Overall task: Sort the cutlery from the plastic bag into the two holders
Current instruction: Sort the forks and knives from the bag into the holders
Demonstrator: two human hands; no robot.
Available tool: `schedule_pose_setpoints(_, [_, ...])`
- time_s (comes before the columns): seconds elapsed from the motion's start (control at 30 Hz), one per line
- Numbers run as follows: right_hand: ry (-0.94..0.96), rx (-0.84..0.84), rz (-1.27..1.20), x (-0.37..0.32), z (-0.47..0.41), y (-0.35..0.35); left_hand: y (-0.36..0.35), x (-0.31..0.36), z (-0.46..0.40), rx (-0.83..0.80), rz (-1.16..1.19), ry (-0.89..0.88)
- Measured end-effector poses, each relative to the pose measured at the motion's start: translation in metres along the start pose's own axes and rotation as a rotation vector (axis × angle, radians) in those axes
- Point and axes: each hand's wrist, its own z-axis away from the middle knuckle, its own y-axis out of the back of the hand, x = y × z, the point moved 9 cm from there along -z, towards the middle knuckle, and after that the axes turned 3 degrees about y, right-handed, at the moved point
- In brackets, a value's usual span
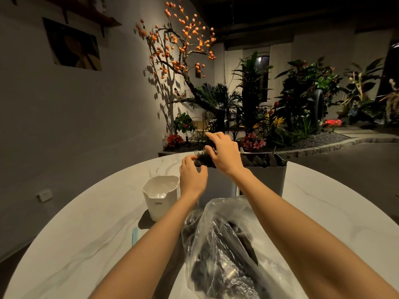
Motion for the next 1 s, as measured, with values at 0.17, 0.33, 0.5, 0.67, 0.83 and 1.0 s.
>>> schedule_pose_setpoints(0.17, [0.098,-0.417,0.172,0.004,0.015,-0.04,-0.001,-0.007,-0.001,-0.015,0.029,0.028])
schedule_pose_setpoints(0.33, [0.015,-0.505,0.181,0.008,0.02,-0.043,0.005,-0.006,0.001,0.007,-0.015,-0.041])
schedule_pose_setpoints(0.5, [0.017,-0.134,-0.065,0.003,0.023,-0.014,0.022,0.017,0.013,0.158,-0.145,-0.222])
schedule_pose_setpoints(0.67, [-0.136,0.129,-0.352,0.007,0.03,0.026,0.026,0.047,0.028,0.161,-0.042,-0.354])
schedule_pose_setpoints(0.83, [-0.197,0.2,-0.389,0.004,0.045,0.047,0.02,0.06,0.044,0.024,0.065,-0.341])
schedule_pose_setpoints(1.0, [-0.25,0.153,-0.429,0.003,0.065,0.053,0.016,0.069,0.062,-0.072,0.099,-0.307])
